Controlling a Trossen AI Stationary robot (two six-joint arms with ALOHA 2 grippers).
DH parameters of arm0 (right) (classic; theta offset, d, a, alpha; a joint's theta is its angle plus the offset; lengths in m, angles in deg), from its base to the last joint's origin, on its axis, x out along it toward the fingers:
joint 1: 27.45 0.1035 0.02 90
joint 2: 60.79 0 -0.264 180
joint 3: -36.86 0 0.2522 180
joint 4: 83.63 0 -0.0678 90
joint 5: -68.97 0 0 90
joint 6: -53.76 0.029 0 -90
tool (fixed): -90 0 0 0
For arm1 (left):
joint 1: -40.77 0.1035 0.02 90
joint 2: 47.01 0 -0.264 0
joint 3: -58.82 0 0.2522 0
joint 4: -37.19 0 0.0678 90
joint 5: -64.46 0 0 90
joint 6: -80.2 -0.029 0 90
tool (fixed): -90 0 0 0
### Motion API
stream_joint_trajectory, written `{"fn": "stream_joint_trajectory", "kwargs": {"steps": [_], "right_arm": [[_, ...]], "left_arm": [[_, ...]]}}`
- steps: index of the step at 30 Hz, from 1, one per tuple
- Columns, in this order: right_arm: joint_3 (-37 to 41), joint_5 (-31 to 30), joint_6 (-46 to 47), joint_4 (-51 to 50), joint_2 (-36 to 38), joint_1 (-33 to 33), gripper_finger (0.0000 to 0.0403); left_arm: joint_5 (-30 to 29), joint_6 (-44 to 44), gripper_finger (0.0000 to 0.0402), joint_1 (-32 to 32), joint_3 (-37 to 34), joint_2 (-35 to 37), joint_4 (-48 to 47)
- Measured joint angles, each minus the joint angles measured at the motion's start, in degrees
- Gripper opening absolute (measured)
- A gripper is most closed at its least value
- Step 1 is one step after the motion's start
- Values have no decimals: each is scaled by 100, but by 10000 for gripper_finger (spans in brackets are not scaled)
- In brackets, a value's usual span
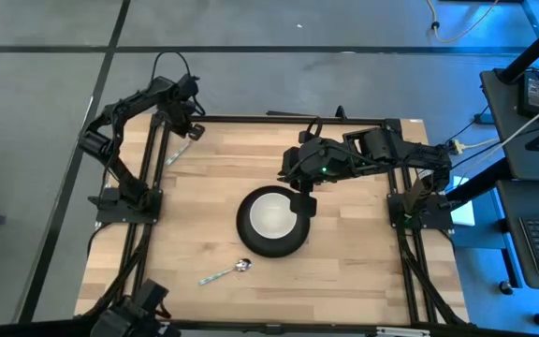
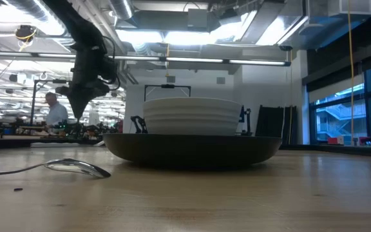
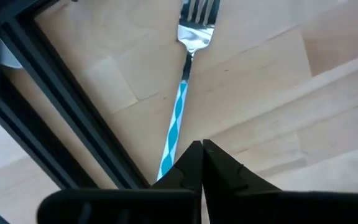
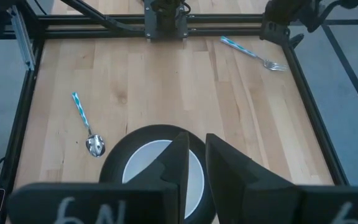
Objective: Set table place
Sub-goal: Move the blue fork to the left of the black plate
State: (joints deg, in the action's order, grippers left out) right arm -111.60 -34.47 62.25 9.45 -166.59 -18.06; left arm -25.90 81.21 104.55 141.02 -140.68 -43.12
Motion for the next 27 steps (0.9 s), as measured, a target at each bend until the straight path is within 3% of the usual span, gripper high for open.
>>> {"fn": "stream_joint_trajectory", "kwargs": {"steps": [13,27], "right_arm": [[3,4,4,-1,0,0,58],[3,4,5,-1,0,1,58]], "left_arm": [[-66,-418,83,114,0,-844,125],[-219,-606,91,98,-2,-1064,356]]}}
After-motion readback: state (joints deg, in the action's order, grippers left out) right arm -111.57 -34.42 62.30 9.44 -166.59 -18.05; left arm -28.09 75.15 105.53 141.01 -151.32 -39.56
